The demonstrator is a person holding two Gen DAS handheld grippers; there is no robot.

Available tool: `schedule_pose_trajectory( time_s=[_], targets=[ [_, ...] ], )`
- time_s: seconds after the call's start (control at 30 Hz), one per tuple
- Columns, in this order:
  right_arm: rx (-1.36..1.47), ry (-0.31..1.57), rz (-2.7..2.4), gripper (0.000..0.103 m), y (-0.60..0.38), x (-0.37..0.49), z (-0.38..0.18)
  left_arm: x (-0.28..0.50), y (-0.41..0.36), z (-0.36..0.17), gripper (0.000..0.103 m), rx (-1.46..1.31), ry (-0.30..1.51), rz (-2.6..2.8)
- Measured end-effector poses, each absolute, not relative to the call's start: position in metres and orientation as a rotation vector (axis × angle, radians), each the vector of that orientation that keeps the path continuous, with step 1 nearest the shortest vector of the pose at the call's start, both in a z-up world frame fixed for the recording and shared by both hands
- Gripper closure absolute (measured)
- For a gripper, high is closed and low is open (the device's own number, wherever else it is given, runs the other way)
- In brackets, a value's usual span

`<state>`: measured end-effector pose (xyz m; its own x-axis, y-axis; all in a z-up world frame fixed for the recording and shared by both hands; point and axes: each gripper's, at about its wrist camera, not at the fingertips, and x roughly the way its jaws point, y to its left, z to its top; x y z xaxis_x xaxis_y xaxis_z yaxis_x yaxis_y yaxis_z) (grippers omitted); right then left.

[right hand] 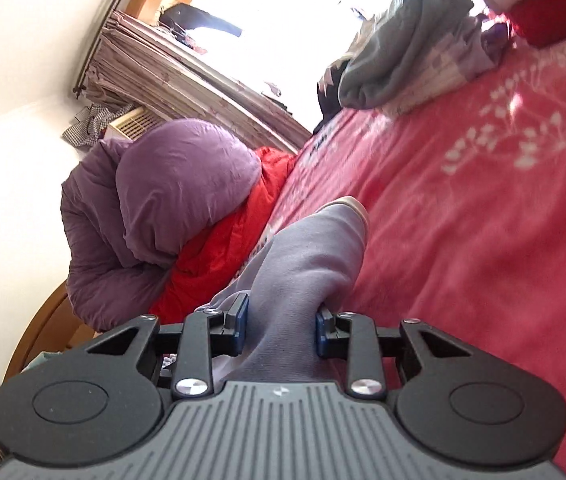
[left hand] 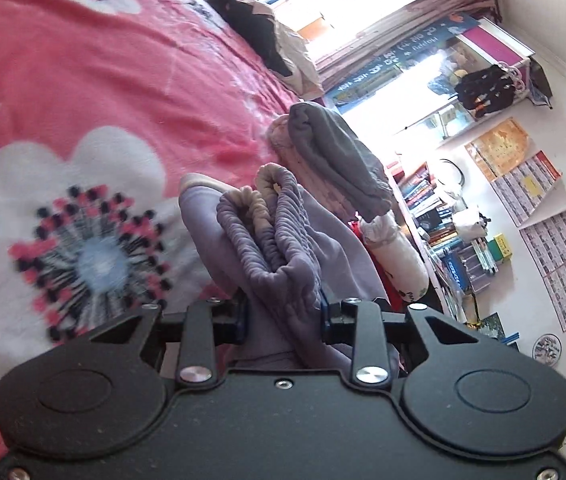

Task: Fold clothes

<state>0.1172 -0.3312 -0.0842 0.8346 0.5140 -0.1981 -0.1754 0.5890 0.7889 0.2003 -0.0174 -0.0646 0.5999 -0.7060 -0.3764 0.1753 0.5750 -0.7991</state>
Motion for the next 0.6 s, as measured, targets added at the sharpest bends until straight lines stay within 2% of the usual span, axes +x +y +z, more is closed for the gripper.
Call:
schedule_pose_trajectory(
  time_s=[0.27,0.47,0.6],
  targets=[
    [0.893,0.271,0.322,0.07,-0.41,0.161,-0.054,0.301,-0.092,-0.022,0.073,-0.769,0.701,-0.752],
    [0.82,0.129,0.325,0.07,-0.46,0.222,0.015,0.386,-0.137,0.034,0.073,-0.795,0.603,-0.886],
    [0.775,0.056,0.292,0.07,-0.487,0.267,0.061,0.456,-0.169,0.056,0.072,-0.859,0.61,-0.927]
  ],
)
